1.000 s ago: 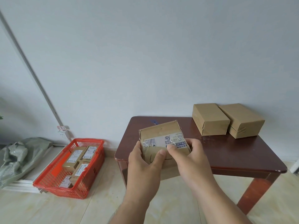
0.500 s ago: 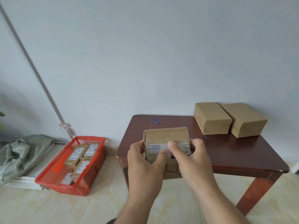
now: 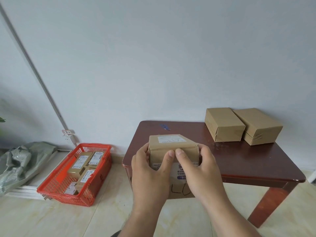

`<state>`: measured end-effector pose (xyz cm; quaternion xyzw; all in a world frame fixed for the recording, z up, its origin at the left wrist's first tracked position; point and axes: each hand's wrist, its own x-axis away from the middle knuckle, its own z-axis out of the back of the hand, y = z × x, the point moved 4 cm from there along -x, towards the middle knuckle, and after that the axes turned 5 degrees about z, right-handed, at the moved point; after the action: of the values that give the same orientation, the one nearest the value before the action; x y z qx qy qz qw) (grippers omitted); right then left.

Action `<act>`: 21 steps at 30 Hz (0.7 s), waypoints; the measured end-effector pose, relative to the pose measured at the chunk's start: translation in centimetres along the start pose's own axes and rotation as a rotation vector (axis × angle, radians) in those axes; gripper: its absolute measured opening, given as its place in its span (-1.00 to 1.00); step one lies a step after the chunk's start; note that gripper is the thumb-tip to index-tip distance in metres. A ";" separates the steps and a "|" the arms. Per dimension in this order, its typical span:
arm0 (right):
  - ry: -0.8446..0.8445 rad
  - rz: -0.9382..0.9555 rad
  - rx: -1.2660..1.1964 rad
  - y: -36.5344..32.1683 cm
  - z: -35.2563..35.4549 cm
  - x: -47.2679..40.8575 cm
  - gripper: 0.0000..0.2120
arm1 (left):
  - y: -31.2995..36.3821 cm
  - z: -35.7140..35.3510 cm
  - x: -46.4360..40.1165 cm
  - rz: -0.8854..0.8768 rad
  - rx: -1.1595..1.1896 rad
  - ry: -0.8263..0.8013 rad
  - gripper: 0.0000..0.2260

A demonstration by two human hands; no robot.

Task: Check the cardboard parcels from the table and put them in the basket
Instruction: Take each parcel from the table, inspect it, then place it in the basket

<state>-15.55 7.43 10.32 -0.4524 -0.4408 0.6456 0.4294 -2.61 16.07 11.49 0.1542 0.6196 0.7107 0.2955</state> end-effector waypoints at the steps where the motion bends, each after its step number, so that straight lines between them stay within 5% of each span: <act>1: -0.004 -0.001 0.002 -0.2 0.1 -0.1 -0.63 | 0.0 0.0 0.3 0.000 0.010 0.011 -0.64; 10: 0.014 0.002 0.080 -0.3 0.5 1.3 -0.60 | -0.2 0.2 0.4 0.055 0.053 -0.013 -0.73; 21: -0.166 -0.263 -0.041 0.9 0.5 0.6 -0.79 | 0.4 0.4 -0.1 -0.316 -0.544 -0.066 -0.41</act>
<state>-16.32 7.64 9.44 -0.3445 -0.5432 0.6097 0.4631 -2.38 16.36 11.92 -0.0059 0.4130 0.7904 0.4524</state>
